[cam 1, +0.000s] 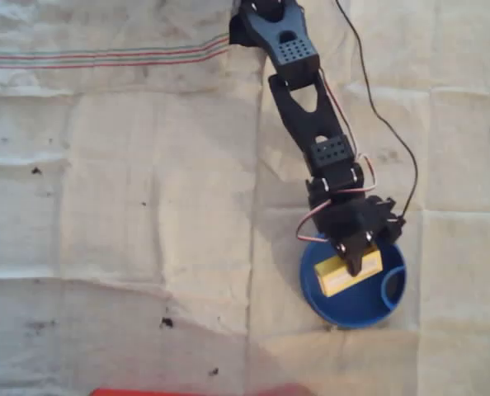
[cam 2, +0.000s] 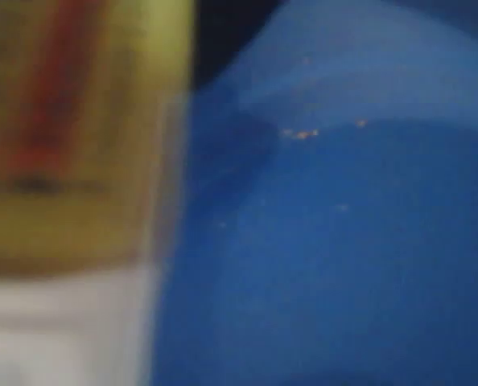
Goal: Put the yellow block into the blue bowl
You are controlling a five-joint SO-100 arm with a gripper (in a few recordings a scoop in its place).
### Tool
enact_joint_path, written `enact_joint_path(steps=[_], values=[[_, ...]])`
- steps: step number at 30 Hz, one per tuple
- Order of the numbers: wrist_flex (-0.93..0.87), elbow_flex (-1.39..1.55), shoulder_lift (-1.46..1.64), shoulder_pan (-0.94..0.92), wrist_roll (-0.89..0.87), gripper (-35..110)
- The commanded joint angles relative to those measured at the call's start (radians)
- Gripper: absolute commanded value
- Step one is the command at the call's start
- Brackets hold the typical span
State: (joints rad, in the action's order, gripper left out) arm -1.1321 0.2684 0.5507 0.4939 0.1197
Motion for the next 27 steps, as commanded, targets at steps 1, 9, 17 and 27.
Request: enact_joint_path(steps=[1, 9, 17, 27], values=[[-0.040, -0.084, 0.087, -0.005, 0.051, 23], [-0.161, -0.074, 0.270, -0.006, 0.055, 16], [-0.439, -0.083, 0.439, -0.035, 0.005, 2], [-0.716, -0.078, 0.815, -0.049, -0.212, 0]])
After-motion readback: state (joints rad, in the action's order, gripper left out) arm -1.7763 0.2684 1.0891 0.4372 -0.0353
